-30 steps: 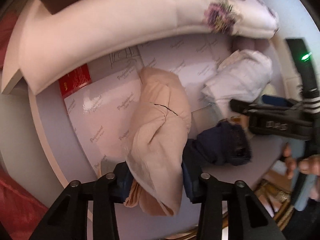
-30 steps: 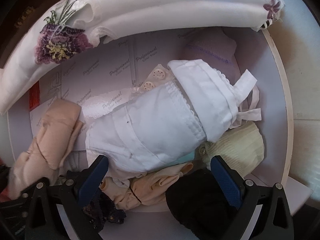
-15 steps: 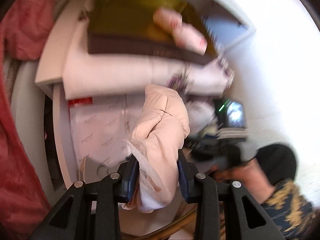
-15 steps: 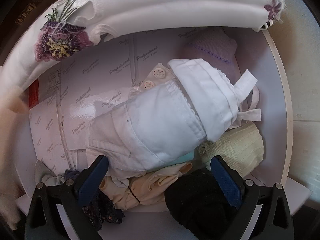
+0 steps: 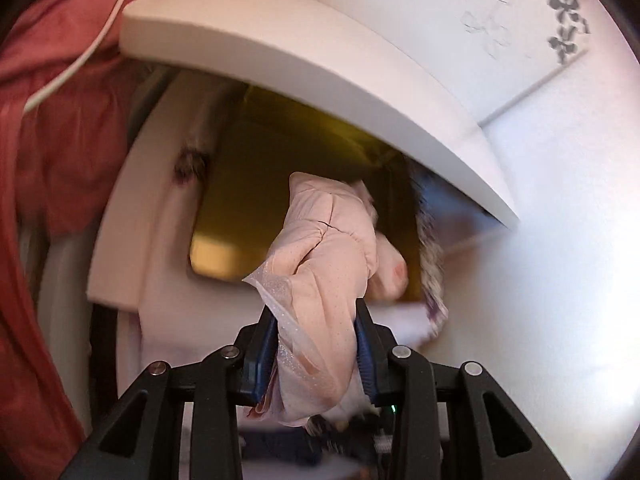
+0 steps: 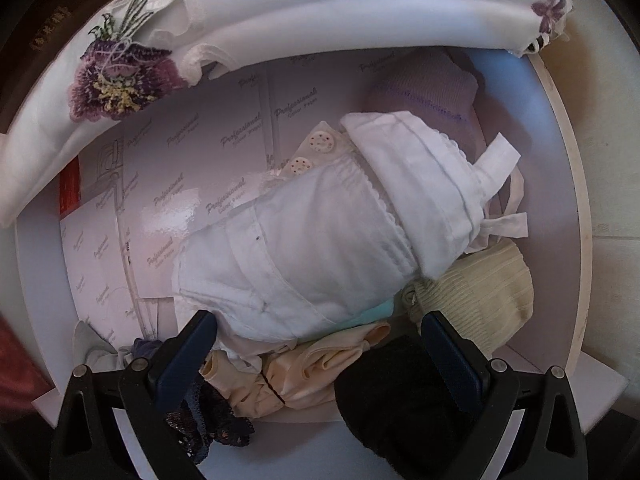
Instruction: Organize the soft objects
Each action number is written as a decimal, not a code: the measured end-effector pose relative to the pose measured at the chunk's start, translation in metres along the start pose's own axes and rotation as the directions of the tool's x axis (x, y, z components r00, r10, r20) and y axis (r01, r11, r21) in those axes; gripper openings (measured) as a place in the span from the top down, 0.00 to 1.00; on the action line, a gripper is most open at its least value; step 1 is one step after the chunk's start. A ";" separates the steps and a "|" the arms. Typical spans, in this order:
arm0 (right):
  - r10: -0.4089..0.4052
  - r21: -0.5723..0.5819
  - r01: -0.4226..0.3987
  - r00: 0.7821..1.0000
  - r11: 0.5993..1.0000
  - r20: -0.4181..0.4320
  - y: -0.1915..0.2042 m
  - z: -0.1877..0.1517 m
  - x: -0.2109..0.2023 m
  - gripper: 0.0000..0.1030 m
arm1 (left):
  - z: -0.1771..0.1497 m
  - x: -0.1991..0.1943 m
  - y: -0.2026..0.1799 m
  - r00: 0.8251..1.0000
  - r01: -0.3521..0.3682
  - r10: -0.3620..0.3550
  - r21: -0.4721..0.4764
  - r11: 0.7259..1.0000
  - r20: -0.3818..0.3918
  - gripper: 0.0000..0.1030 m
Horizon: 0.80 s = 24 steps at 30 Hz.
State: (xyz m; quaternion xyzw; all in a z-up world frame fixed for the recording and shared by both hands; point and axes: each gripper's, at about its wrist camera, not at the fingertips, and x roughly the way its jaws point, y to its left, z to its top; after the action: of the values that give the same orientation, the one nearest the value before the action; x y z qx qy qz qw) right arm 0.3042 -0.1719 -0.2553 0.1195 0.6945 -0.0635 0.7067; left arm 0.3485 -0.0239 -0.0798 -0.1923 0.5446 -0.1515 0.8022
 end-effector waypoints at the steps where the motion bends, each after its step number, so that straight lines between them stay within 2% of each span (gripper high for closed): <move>1: 0.001 0.000 -0.001 1.000 1.000 -0.002 0.000 0.000 0.001 0.00 | 0.005 0.000 0.002 1.000 -0.013 0.013 0.003 1.000 0.006 0.66; 4: 0.006 0.003 -0.006 1.000 1.000 -0.010 0.000 -0.001 0.004 0.00 | 0.026 0.015 0.005 0.996 -0.084 0.084 0.010 0.996 0.038 0.66; 12: 0.011 0.000 -0.011 1.000 1.000 -0.022 0.005 -0.001 0.012 0.00 | 0.059 0.046 0.011 0.981 -0.181 0.179 0.019 0.983 0.082 0.66; 18: 0.017 -0.005 -0.018 1.000 1.000 -0.026 0.014 -0.001 0.012 0.00 | 0.062 0.073 0.015 0.962 -0.268 0.265 0.048 0.962 0.064 0.65; 22: 0.016 -0.006 -0.017 1.000 1.000 -0.026 0.017 -0.001 0.013 0.00 | 0.058 0.078 0.019 0.961 -0.274 0.271 0.057 0.960 0.058 0.54; 24: 0.014 -0.007 -0.014 1.000 1.000 -0.025 0.018 -0.002 0.014 0.00 | 0.054 0.075 0.021 0.960 -0.277 0.274 0.061 0.959 0.054 0.52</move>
State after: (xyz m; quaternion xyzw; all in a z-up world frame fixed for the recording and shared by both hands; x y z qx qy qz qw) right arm 0.3074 -0.1532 -0.2683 0.1227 0.7025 -0.0548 0.6989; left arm 0.4270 -0.0317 -0.1326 -0.0904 0.5423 -0.0524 0.8337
